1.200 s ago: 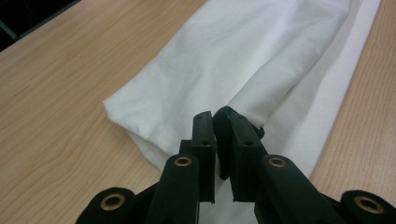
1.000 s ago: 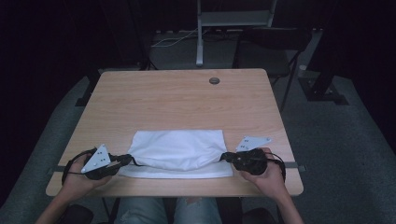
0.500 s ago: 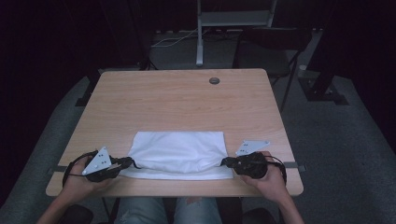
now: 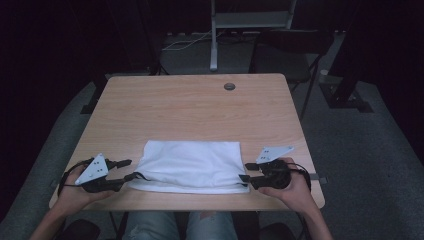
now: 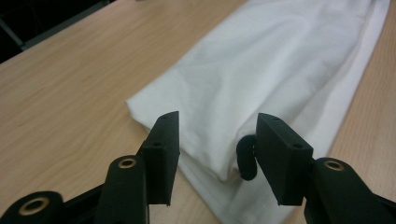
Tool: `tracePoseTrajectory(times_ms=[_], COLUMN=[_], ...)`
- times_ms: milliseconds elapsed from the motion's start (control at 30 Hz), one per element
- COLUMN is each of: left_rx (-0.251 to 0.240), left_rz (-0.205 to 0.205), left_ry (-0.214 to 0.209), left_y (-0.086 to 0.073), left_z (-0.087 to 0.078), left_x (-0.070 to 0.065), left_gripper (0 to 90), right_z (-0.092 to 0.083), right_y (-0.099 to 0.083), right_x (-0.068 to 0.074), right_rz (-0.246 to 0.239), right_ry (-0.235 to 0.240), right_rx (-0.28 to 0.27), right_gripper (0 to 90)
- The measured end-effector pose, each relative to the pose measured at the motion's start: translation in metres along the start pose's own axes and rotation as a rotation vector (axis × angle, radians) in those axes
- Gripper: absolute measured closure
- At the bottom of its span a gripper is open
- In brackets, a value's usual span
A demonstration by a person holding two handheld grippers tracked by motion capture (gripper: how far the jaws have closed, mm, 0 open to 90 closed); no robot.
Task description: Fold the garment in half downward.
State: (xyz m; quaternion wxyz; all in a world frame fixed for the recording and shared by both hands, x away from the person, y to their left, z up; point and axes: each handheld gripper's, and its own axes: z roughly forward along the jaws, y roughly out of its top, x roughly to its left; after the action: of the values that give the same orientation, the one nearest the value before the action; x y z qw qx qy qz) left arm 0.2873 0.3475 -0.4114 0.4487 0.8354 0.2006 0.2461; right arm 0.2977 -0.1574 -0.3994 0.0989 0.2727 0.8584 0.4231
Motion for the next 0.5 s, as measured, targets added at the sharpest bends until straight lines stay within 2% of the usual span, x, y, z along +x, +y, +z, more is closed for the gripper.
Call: tracePoseTrajectory(times_ms=[100,133,200,300,367,500], left_rx=[-0.020,-0.032,-0.042,-0.055,-0.044,0.080], left_rz=[-0.005,-0.012,0.002,-0.010,-0.005,0.025], left_ry=[-0.004,-0.012,-0.024,-0.026,-0.026,-0.090], left_y=[0.010,0.014,0.020,0.026,0.027,0.020], left_z=[0.008,0.011,0.015,0.016,0.018,0.036], left_x=[0.005,0.006,0.008,0.010,0.009,-0.002], left_gripper=[49.2,49.2,48.7,48.7,48.8,49.7], right_z=[0.006,0.010,0.020,0.032,0.038,0.044], right_y=[0.011,0.014,0.017,0.017,0.014,0.010], right_x=[-0.002,-0.002,0.000,0.002,0.002,0.007], right_rz=[0.002,-0.003,-0.012,-0.017,-0.011,-0.021], right_ry=[-0.021,-0.023,-0.018,-0.023,-0.017,-0.023], right_rx=[-0.004,0.007,0.031,0.076,0.089,0.110], right_gripper=[52.5,52.2,52.1,51.8,52.2,52.3])
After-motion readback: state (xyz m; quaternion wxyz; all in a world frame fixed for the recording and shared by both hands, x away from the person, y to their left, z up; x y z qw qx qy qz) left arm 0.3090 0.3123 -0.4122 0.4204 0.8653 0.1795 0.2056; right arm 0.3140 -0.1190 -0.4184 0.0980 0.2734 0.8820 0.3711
